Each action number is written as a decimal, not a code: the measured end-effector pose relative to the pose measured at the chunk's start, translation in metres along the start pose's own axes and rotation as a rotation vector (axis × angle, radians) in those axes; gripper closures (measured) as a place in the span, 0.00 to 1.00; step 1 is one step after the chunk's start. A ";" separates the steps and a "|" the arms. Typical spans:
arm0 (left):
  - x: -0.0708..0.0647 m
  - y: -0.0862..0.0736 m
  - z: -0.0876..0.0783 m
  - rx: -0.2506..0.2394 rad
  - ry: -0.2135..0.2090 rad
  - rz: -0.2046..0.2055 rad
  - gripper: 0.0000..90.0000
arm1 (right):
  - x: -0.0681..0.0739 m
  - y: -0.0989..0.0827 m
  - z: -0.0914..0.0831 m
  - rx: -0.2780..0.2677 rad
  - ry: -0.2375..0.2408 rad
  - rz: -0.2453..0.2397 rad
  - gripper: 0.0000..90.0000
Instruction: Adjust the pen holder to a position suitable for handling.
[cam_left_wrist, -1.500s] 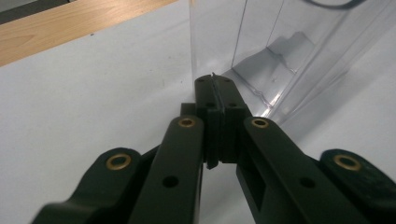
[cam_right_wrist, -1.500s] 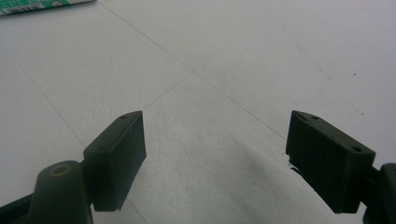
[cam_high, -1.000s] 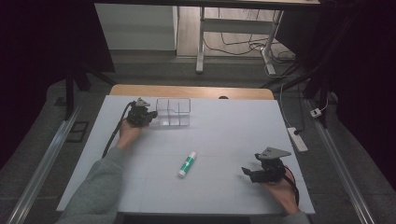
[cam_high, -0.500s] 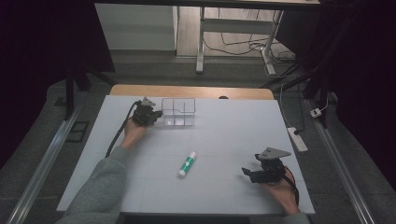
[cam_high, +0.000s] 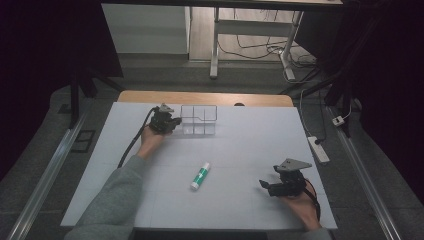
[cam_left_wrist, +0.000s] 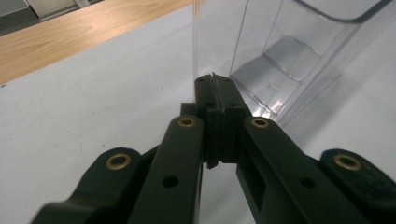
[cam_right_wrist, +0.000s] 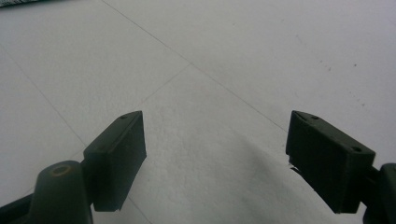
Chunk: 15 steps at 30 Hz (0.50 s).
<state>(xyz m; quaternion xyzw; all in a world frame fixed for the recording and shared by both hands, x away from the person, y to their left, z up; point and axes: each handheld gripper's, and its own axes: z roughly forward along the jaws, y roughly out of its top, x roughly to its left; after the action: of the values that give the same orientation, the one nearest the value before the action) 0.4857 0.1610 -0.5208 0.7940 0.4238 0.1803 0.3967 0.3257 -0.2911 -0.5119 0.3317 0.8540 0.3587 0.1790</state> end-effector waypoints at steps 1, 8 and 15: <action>0.000 0.001 0.001 0.001 -0.005 -0.004 0.99 | 0.000 0.000 0.000 0.001 0.000 0.000 0.22; -0.005 0.004 0.009 -0.005 -0.027 -0.015 0.99 | -0.001 0.000 0.001 0.005 -0.002 0.002 0.22; -0.011 0.006 0.011 -0.006 -0.041 -0.003 0.99 | 0.000 0.000 0.001 0.008 -0.003 0.003 0.22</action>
<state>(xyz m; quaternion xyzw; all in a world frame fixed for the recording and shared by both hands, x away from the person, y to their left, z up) 0.4893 0.1450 -0.5220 0.7958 0.4162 0.1644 0.4080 0.3266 -0.2910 -0.5132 0.3341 0.8547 0.3551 0.1784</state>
